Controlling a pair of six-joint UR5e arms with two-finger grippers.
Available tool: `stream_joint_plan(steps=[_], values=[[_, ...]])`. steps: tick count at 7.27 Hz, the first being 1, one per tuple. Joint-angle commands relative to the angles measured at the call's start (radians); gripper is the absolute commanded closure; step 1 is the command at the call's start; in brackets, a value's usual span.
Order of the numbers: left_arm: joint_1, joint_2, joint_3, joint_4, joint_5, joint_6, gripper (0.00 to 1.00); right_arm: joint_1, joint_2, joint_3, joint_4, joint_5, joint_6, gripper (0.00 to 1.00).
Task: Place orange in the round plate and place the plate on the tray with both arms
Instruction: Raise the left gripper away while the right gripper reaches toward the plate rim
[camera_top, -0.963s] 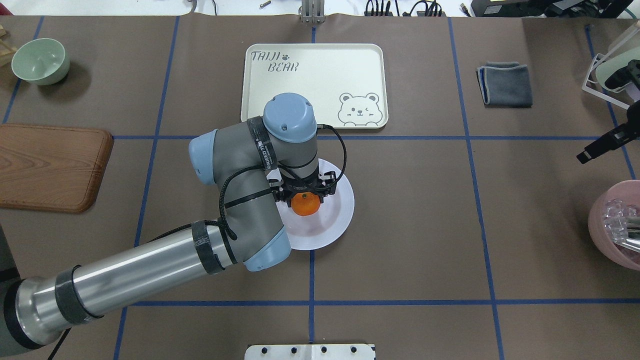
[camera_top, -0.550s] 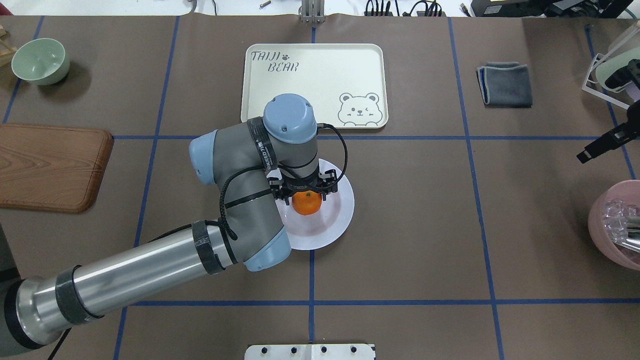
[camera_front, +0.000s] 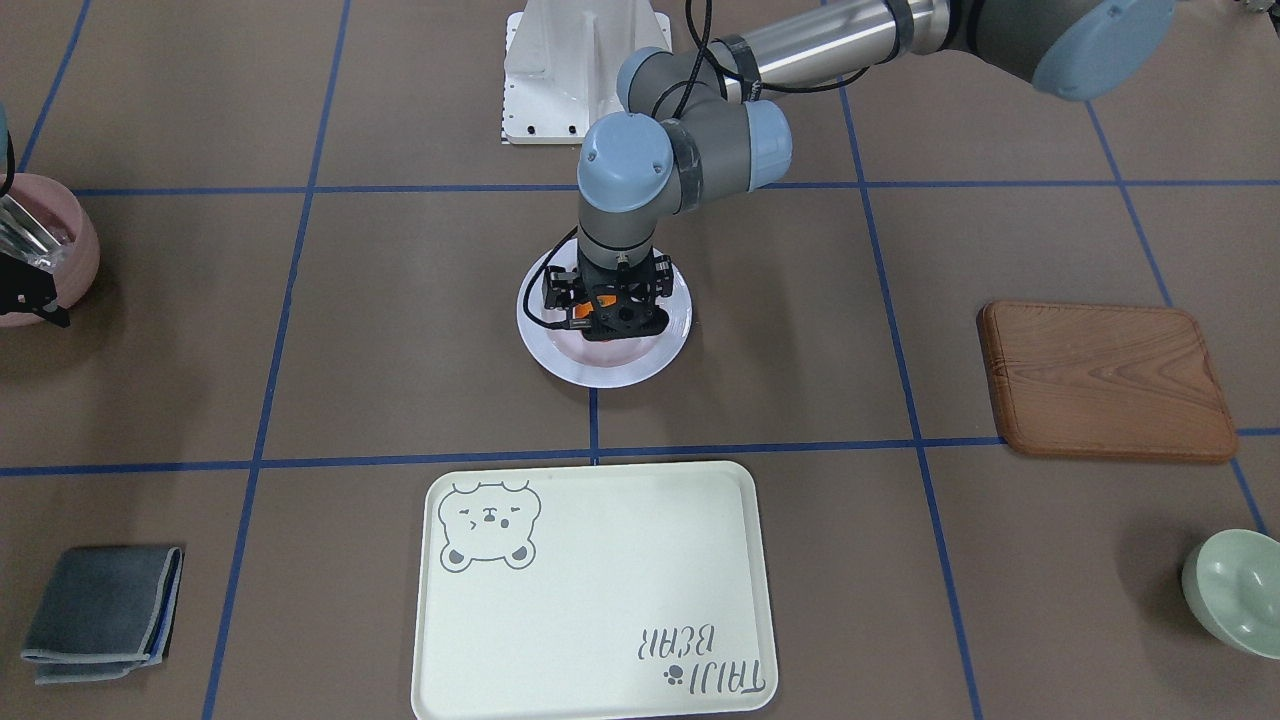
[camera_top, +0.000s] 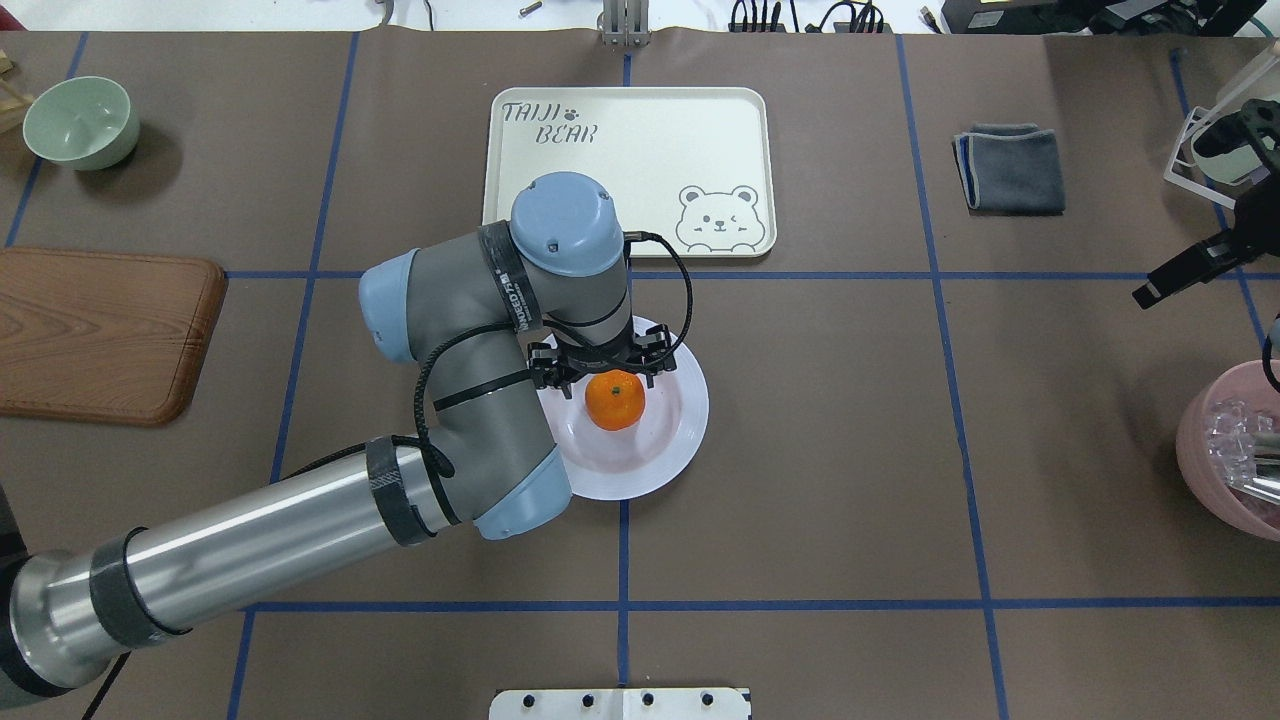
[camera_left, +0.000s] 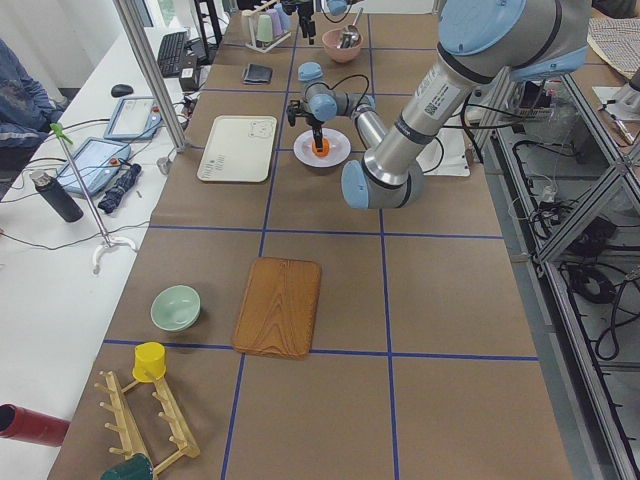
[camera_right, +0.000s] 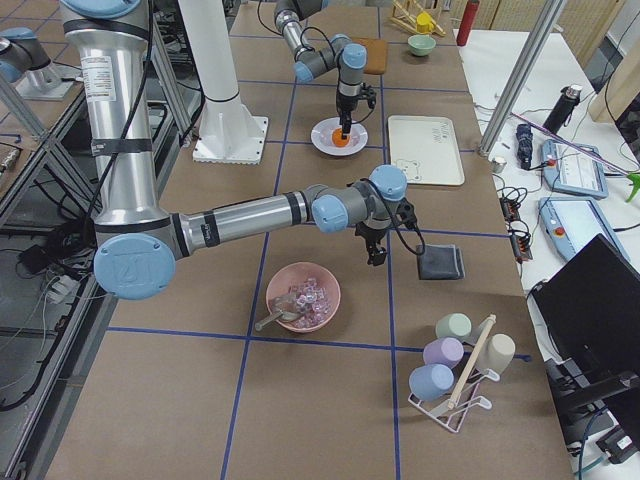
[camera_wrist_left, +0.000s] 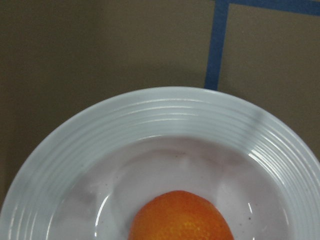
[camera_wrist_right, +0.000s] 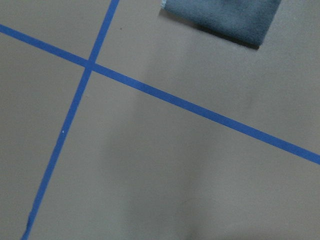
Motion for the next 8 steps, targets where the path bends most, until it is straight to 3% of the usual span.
stream_joint_plan(steps=[1, 2, 4, 5, 7, 8], values=[[-0.054, 0.157, -0.189, 0.007, -0.005, 0.014, 0.02, -0.072, 0.061, 0.014, 0.003, 0.003, 0.182, 0.0], [-0.099, 0.245, -0.267, 0.004, -0.024, 0.066, 0.02, -0.121, 0.075, 0.012, 0.073, 0.005, 0.313, 0.0], [-0.185, 0.319, -0.337, 0.001, -0.076, 0.167, 0.02, -0.271, 0.08, 0.005, 0.381, -0.027, 0.74, 0.0], [-0.213, 0.324, -0.337, 0.001, -0.102, 0.183, 0.03, -0.385, 0.115, 0.003, 0.533, -0.143, 0.976, 0.0], [-0.276, 0.432, -0.372, -0.004, -0.111, 0.325, 0.02, -0.6, 0.208, 0.002, 0.615, -0.408, 1.278, 0.01], [-0.296, 0.462, -0.371, -0.005, -0.123, 0.374, 0.03, -0.626, 0.218, 0.0, 0.674, -0.42, 1.388, 0.01]])
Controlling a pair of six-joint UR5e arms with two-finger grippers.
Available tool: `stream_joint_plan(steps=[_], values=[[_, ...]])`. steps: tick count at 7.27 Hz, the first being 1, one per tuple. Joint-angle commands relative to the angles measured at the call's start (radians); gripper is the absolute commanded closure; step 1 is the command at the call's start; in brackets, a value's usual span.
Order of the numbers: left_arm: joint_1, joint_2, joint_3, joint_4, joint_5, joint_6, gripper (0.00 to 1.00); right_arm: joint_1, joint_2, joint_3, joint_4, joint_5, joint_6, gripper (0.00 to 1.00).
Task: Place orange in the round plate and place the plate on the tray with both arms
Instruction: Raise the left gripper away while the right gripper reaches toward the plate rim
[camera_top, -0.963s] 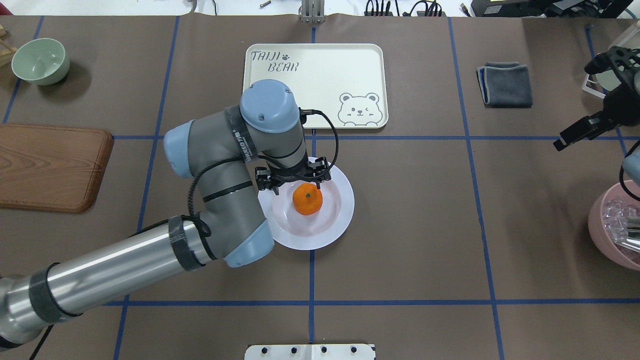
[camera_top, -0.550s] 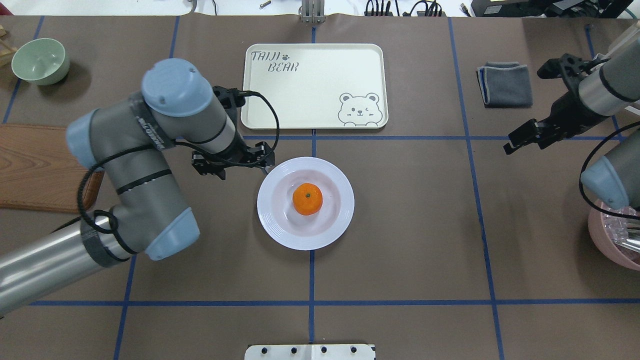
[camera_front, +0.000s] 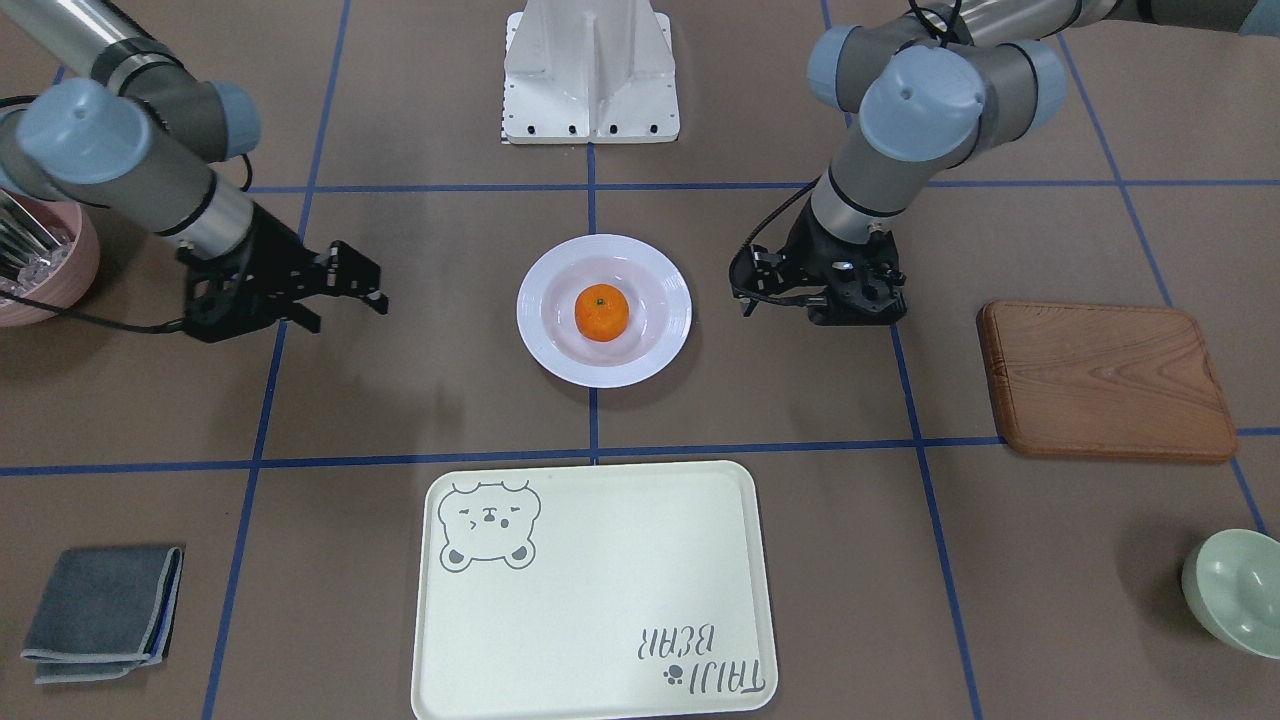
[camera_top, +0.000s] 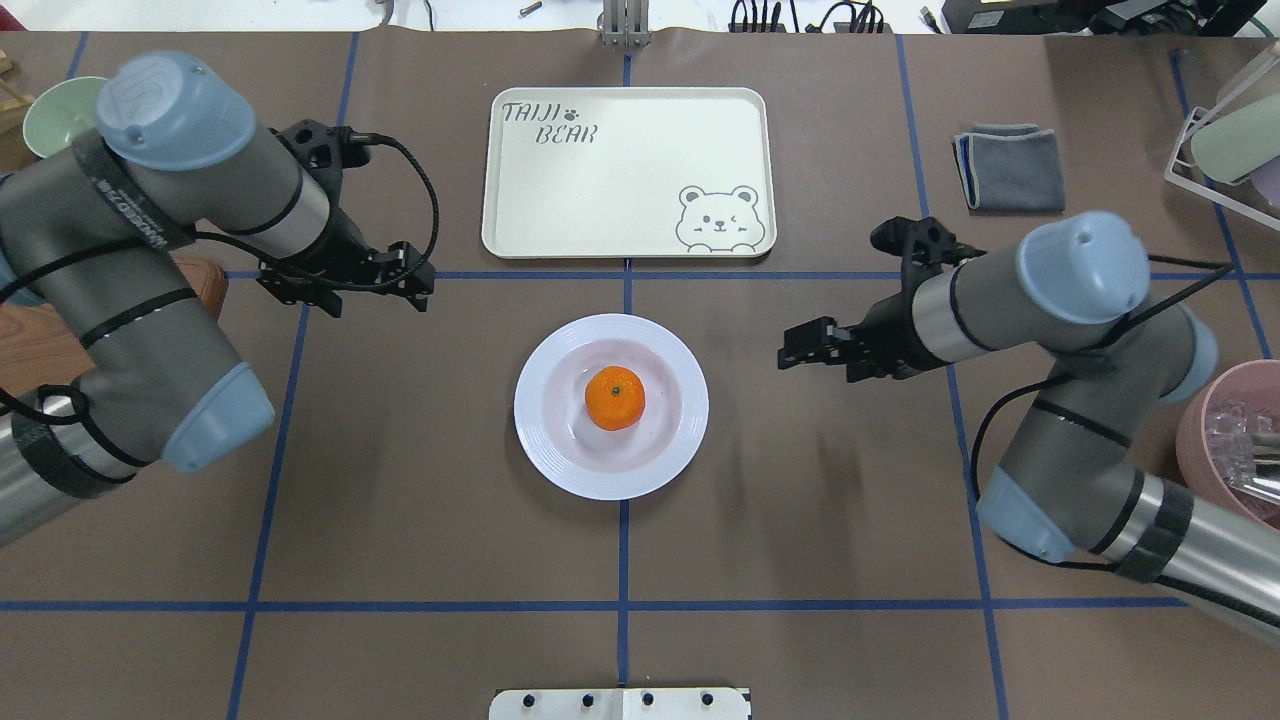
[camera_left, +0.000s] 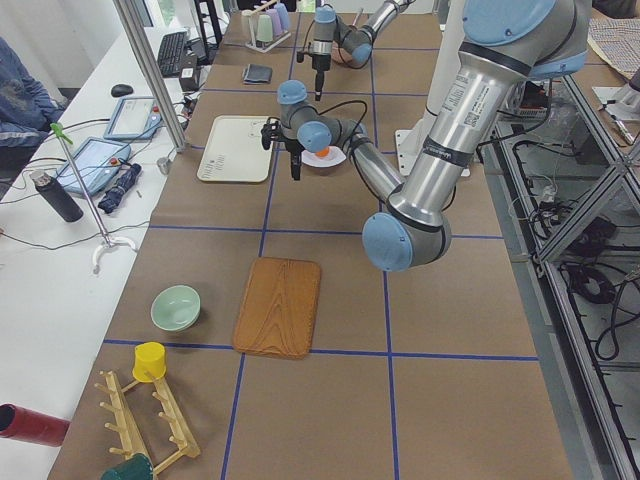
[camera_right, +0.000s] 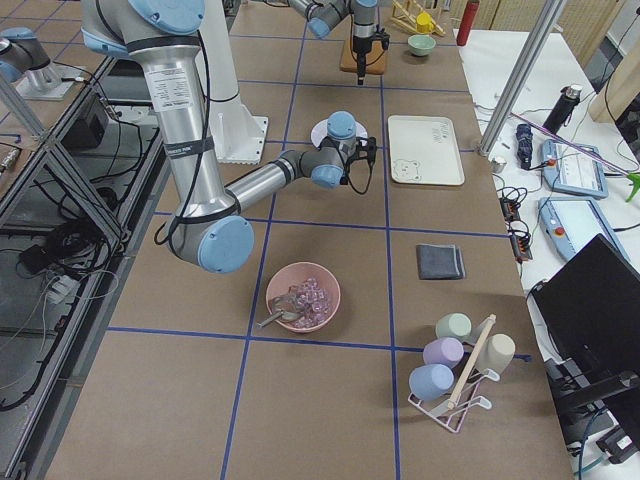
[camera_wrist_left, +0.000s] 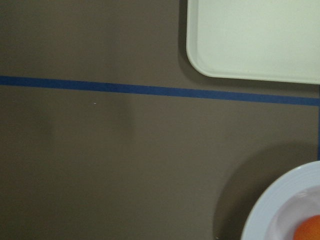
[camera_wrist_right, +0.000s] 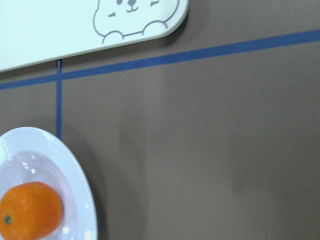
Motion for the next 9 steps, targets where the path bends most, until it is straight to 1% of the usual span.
stream_joint_plan(steps=[1, 2, 3, 4, 5, 7, 9], values=[[-0.041, 0.054, -0.005, -0.002, -0.012, 0.089, 0.03, -0.085, 0.019, -0.01, 0.181, -0.095, 0.299, 0.08], [-0.041, 0.054, -0.004, -0.002, -0.012, 0.089, 0.03, -0.112, 0.017, -0.065, 0.352, -0.157, 0.317, 0.08], [-0.041, 0.054, -0.002, -0.002, -0.012, 0.089, 0.03, -0.131, 0.019, -0.119, 0.475, -0.193, 0.361, 0.08], [-0.041, 0.054, -0.001, -0.002, -0.012, 0.089, 0.03, -0.135, 0.026, -0.149, 0.546, -0.219, 0.427, 0.01], [-0.041, 0.054, -0.002, -0.002, -0.012, 0.089, 0.03, -0.147, 0.017, -0.153, 0.565, -0.247, 0.434, 0.01], [-0.041, 0.055, -0.001, -0.002, -0.012, 0.088, 0.02, -0.193, 0.028, -0.167, 0.567, -0.369, 0.472, 0.01], [-0.041, 0.055, -0.002, -0.001, -0.011, 0.088, 0.02, -0.229, 0.035, -0.173, 0.567, -0.408, 0.474, 0.01]])
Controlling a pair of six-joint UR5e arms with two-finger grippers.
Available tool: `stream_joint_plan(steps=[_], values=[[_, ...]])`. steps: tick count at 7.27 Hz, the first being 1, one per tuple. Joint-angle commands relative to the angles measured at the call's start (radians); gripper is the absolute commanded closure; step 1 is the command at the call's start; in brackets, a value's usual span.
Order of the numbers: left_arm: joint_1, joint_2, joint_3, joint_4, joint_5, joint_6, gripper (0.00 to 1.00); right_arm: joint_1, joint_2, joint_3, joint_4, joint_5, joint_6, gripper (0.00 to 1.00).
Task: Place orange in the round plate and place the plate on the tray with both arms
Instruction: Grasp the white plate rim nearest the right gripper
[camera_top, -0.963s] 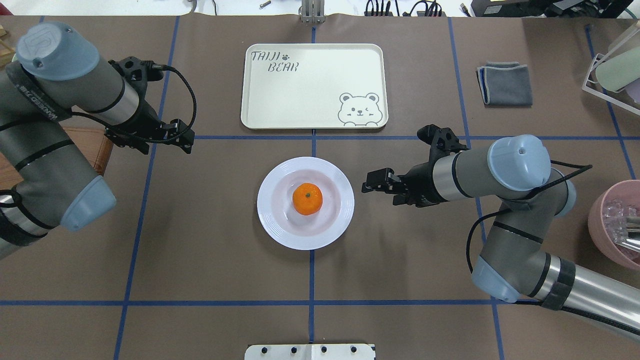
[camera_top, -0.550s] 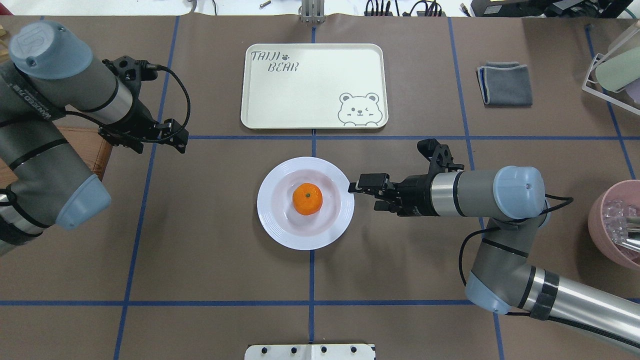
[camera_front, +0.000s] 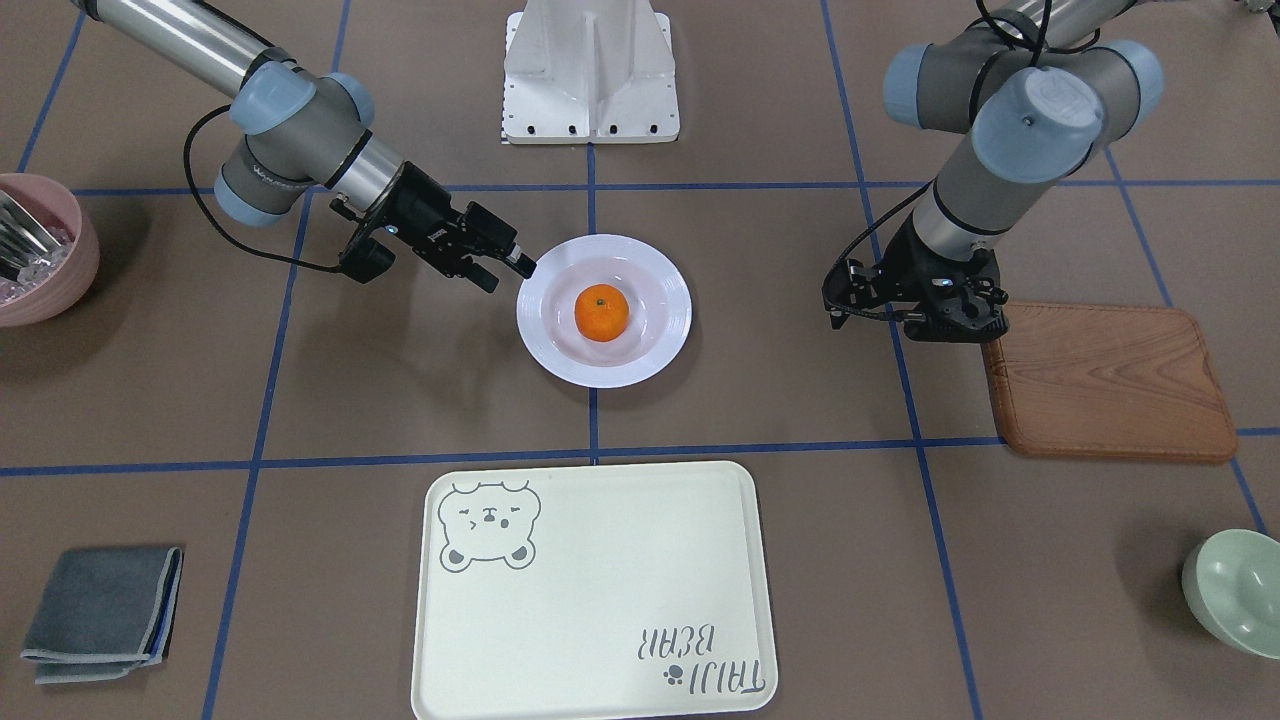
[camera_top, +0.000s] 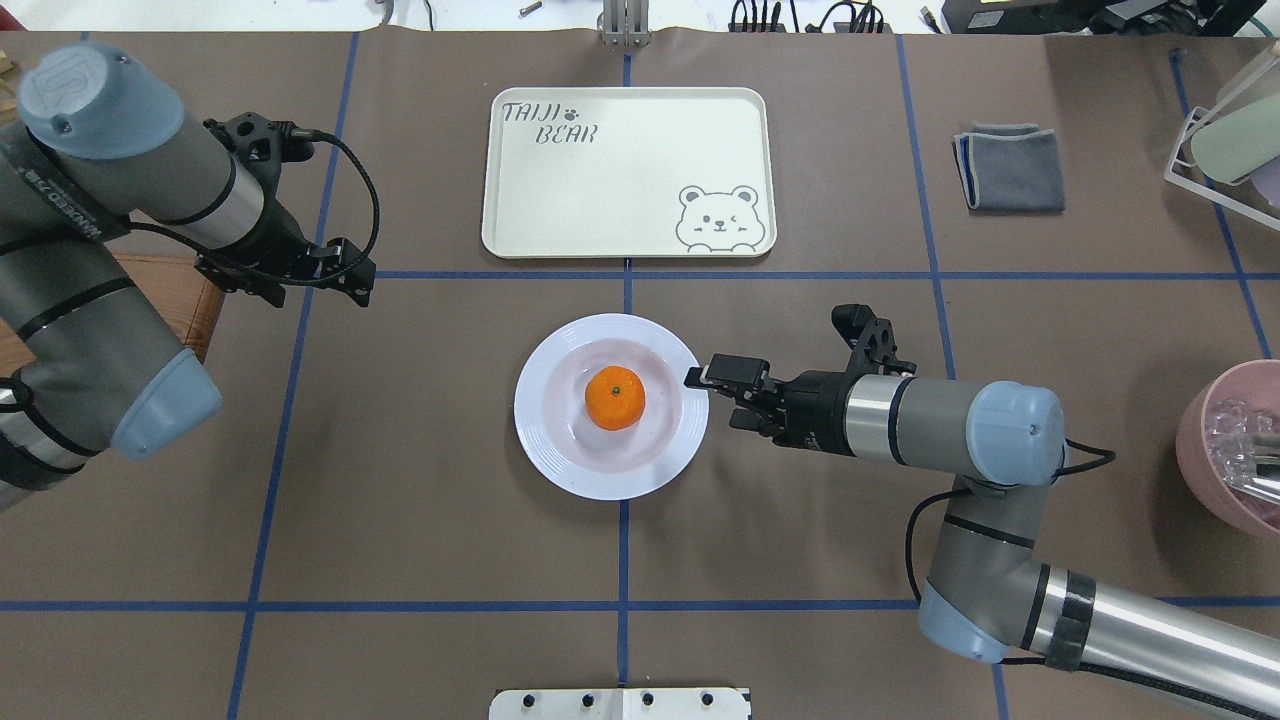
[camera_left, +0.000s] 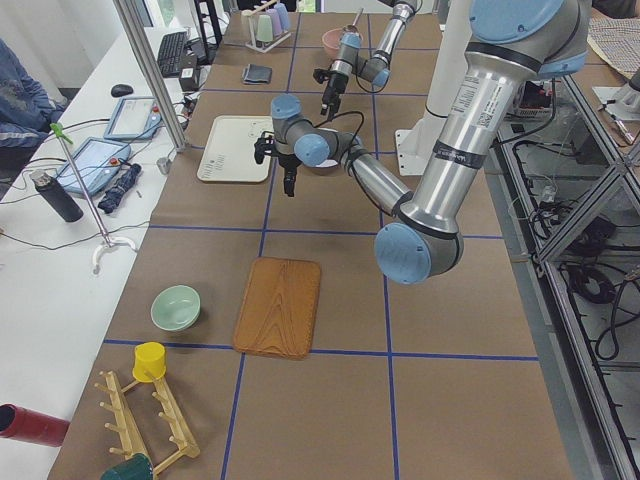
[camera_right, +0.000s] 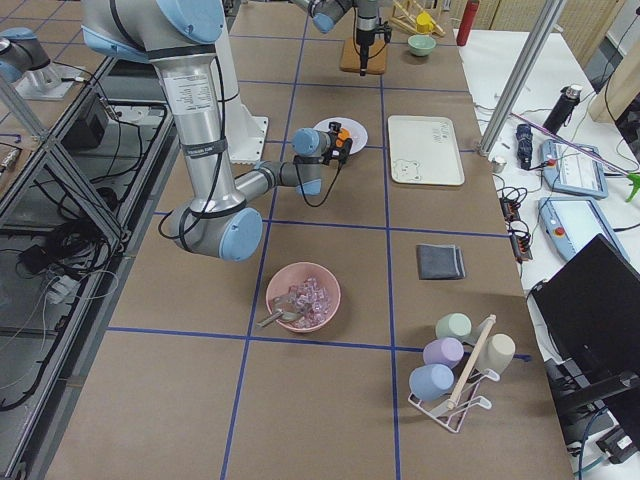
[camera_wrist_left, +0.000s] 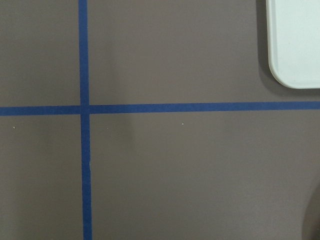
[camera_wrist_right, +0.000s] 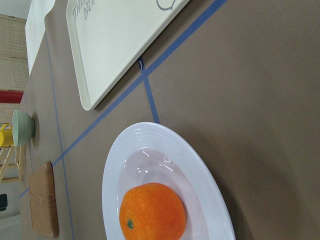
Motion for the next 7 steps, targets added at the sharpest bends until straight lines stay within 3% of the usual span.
stream_joint_plan(steps=[1, 7], values=[[0.0, 0.002, -0.001, 0.001, 0.0, 0.0, 0.02, -0.029, 0.014, -0.016, 0.001, -0.036, 0.011, 0.01], [0.0, 0.002, -0.004, 0.001, 0.0, -0.009, 0.02, -0.058, 0.06, -0.09, -0.002, -0.06, 0.011, 0.04]])
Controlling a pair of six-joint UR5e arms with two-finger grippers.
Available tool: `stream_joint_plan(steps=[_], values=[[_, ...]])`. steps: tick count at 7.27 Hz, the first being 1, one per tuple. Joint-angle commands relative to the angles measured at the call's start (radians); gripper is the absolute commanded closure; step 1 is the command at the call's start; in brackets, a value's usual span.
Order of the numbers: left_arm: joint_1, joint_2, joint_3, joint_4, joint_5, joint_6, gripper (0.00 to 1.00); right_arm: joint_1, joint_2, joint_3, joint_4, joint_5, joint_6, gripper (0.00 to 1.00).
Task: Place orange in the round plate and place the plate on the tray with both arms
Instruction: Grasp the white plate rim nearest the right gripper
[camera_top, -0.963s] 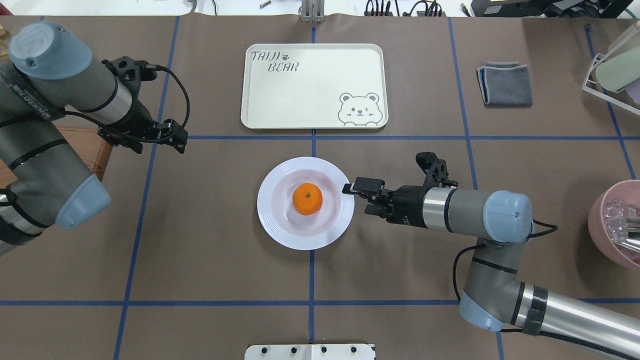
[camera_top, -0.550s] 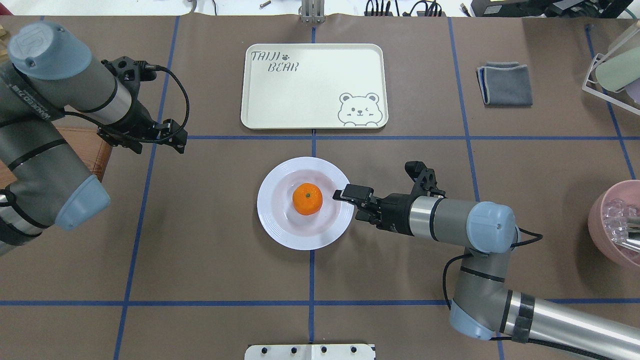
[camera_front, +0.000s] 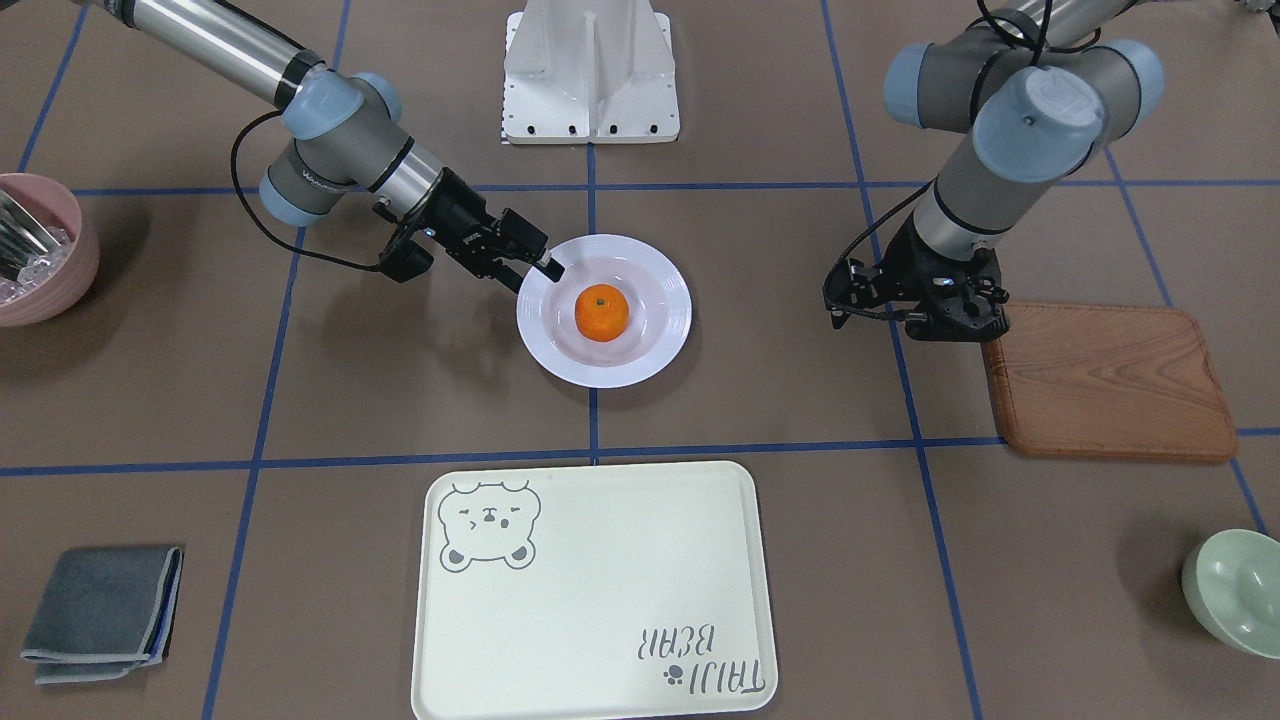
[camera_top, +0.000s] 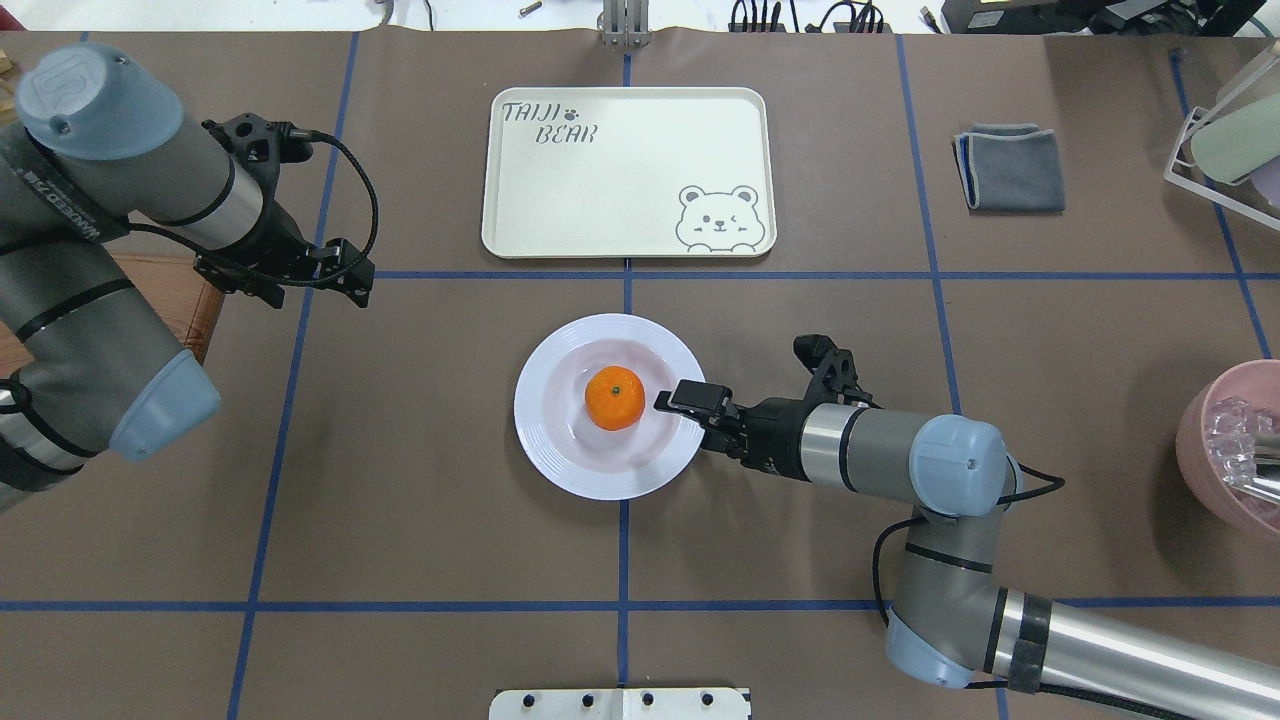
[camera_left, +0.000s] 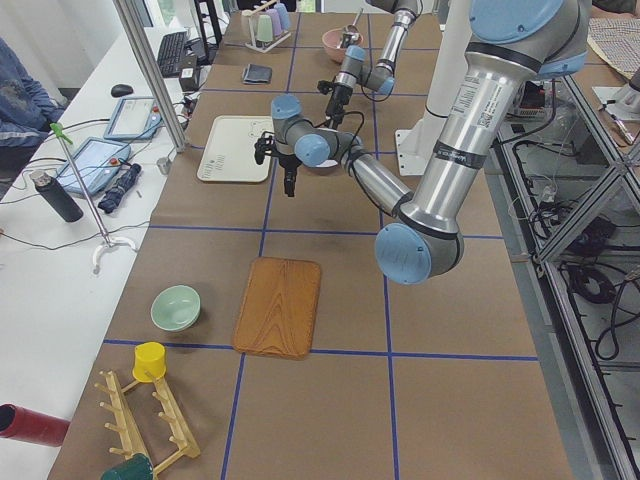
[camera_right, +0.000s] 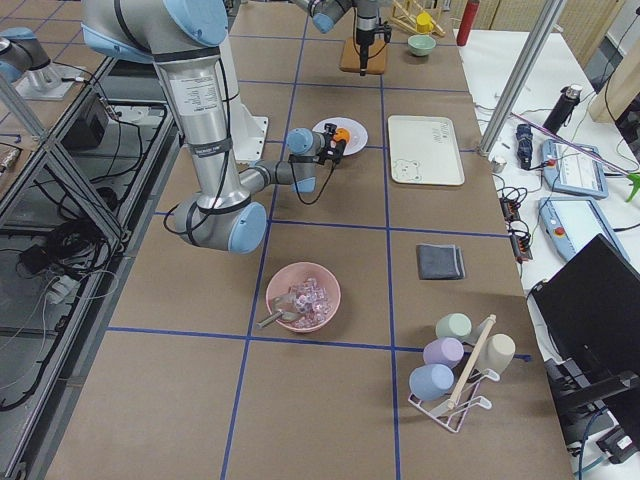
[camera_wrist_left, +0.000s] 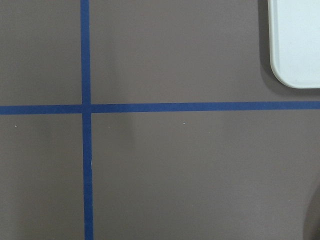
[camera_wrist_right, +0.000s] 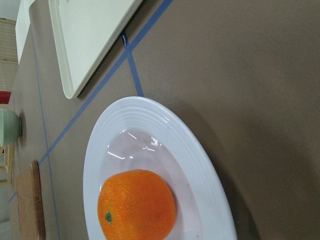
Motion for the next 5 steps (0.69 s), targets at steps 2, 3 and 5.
stream_joint_plan(steps=[2, 3, 5], values=[[0.0, 0.0, -0.001, 0.0, 0.0, -0.003, 0.02, -0.009, 0.005, -0.015, 0.001, -0.005, -0.001, 0.25], [0.0, 0.001, -0.001, 0.0, 0.0, -0.005, 0.02, -0.012, 0.006, -0.015, 0.001, -0.012, -0.001, 0.3], [0.0, 0.003, -0.001, 0.0, 0.0, -0.005, 0.02, -0.014, 0.005, -0.015, 0.001, -0.012, -0.003, 0.6]])
